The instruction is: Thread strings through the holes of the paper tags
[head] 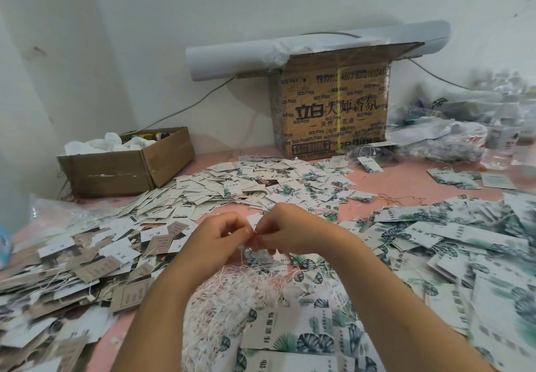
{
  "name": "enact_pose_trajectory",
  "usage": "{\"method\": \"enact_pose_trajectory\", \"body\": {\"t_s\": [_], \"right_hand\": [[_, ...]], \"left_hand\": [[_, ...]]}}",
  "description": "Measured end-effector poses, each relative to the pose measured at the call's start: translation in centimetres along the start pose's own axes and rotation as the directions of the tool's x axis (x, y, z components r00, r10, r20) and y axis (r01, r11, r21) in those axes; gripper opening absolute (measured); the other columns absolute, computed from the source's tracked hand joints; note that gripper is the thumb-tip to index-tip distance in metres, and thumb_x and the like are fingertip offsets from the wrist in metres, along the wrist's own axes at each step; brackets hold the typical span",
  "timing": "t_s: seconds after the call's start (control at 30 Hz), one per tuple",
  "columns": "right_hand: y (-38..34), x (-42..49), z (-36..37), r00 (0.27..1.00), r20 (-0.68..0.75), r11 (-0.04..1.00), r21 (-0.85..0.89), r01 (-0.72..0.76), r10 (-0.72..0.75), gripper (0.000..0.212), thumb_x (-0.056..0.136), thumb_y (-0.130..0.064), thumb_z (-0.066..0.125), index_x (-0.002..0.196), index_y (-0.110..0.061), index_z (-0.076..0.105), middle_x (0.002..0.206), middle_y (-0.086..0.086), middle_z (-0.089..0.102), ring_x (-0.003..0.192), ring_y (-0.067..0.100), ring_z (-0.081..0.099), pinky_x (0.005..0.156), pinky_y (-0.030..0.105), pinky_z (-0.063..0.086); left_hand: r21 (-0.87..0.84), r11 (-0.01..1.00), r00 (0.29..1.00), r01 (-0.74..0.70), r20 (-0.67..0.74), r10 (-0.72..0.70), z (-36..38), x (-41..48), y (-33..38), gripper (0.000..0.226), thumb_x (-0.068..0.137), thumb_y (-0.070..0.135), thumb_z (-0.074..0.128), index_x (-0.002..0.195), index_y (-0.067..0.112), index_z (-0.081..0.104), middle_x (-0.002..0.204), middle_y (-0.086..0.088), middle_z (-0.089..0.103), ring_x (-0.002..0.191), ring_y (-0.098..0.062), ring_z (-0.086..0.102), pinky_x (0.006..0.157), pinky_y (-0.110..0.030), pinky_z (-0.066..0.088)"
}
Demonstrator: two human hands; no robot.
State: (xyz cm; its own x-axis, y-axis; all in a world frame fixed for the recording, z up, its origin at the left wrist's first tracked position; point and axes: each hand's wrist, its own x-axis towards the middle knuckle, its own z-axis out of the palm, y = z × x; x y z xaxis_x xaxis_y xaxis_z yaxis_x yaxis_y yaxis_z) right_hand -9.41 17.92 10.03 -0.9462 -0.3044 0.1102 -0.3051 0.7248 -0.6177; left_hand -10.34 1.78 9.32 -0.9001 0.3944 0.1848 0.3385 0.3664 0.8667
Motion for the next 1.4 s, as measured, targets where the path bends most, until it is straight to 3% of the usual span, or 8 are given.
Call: {"method": "enact_pose_trajectory", "body": {"t_s": [0.3, 0.47, 0.63, 0.83, 0.97, 1.1, 1.3, 1.4], "right_hand": [[0.3, -0.9, -1.7, 0.99, -0.128, 0.998, -0.006, -0.064, 0.062, 0.03, 0.088, -0.022, 0.06, 0.057, -0.021, 0.056, 0.055, -0.004, 0.054, 0.045, 0.007, 0.045, 0.046, 0.019, 0.038], [0.3, -1.7, -2.5, 0.988, -0.142, 0.972, 0.234, -0.027, 0.062, 0.032, 0.087, -0.014, 0.059, 0.056, -0.015, 0.053, 0.045, -0.011, 0.05, 0.035, 0.0, 0.04, 0.04, 0.013, 0.034], [0.5, -1.6, -2.9, 0.982, -0.189, 0.855, 0.507, 0.111, -0.015, 0.019, 0.086, -0.012, 0.061, 0.069, -0.005, 0.063, 0.063, 0.0, 0.064, 0.061, 0.012, 0.057, 0.068, 0.027, 0.05], [-0.2, -2.1, -3.5, 0.973, -0.18, 0.653, 0.722, 0.231, -0.145, 0.018, 0.08, -0.026, 0.06, 0.073, -0.009, 0.064, 0.075, 0.009, 0.069, 0.065, 0.018, 0.066, 0.062, 0.025, 0.054], [0.2, -2.6, -3.5, 1.0, 0.016, 0.817, 0.576, 0.013, -0.027, 0.018, 0.092, -0.019, 0.053, 0.079, -0.007, 0.057, 0.074, 0.008, 0.068, 0.053, 0.017, 0.063, 0.047, 0.02, 0.05], [0.8, -2.1, -2.3, 0.895, 0.397, 0.966, 0.069, -0.249, 0.202, 0.015, 0.094, -0.014, 0.051, 0.081, -0.009, 0.055, 0.082, 0.01, 0.066, 0.061, 0.022, 0.064, 0.055, 0.028, 0.055], [0.8, -1.5, -1.6, 0.818, 0.472, 0.942, -0.232, -0.243, 0.328, 0.012, 0.092, -0.024, 0.055, 0.092, -0.013, 0.059, 0.101, 0.008, 0.068, 0.082, 0.016, 0.063, 0.067, 0.027, 0.051], [0.5, -1.6, -2.0, 0.863, 0.439, 0.956, -0.255, -0.147, 0.25, 0.018, 0.09, -0.033, 0.057, 0.099, -0.017, 0.061, 0.105, 0.002, 0.066, 0.092, 0.014, 0.061, 0.067, 0.017, 0.048]], "left_hand": [[-0.039, 0.994, 0.979, -0.104, -0.178, 0.096, -0.2, 0.2, -0.1, 0.015, 0.089, 0.02, 0.06, 0.076, 0.015, 0.065, 0.049, 0.017, 0.057, 0.042, 0.007, 0.046, 0.045, -0.005, 0.034], [-0.056, 0.995, 0.975, -0.078, -0.212, 0.065, -0.7, 0.4, -0.5, 0.019, 0.087, 0.025, 0.062, 0.076, 0.01, 0.065, 0.047, 0.014, 0.054, 0.042, 0.004, 0.042, 0.044, -0.009, 0.034], [-0.055, 0.997, 0.973, -0.057, -0.225, 0.043, -0.7, 0.6, -0.9, 0.021, 0.088, 0.025, 0.062, 0.076, 0.008, 0.065, 0.046, 0.015, 0.053, 0.042, 0.004, 0.042, 0.044, -0.01, 0.033], [-0.078, 0.996, 0.968, -0.054, -0.247, 0.033, -1.0, 0.6, -1.2, 0.019, 0.088, 0.027, 0.061, 0.076, 0.012, 0.065, 0.045, 0.015, 0.052, 0.038, 0.003, 0.039, 0.039, -0.01, 0.03], [-0.066, 0.996, 0.964, -0.062, -0.263, 0.043, -1.0, 0.7, -1.4, 0.018, 0.09, 0.027, 0.059, 0.079, 0.013, 0.064, 0.046, 0.016, 0.052, 0.039, 0.004, 0.041, 0.04, -0.009, 0.032], [-0.096, 0.991, 0.957, -0.092, -0.284, 0.061, -1.1, 0.7, -1.4, 0.02, 0.091, 0.026, 0.057, 0.079, 0.011, 0.062, 0.045, 0.01, 0.047, 0.041, -0.001, 0.037, 0.04, -0.012, 0.031], [-0.182, 0.973, 0.937, -0.141, -0.341, 0.072, -1.4, 0.7, -0.9, 0.02, 0.092, 0.029, 0.053, 0.081, 0.014, 0.062, 0.043, 0.008, 0.044, 0.044, -0.006, 0.035, 0.046, -0.018, 0.032], [-0.203, 0.97, 0.967, -0.134, -0.241, 0.083, -1.1, 0.3, -0.5, 0.025, 0.083, 0.038, 0.055, 0.082, 0.013, 0.063, 0.045, 0.008, 0.048, 0.042, -0.006, 0.037, 0.044, -0.016, 0.032]]}}
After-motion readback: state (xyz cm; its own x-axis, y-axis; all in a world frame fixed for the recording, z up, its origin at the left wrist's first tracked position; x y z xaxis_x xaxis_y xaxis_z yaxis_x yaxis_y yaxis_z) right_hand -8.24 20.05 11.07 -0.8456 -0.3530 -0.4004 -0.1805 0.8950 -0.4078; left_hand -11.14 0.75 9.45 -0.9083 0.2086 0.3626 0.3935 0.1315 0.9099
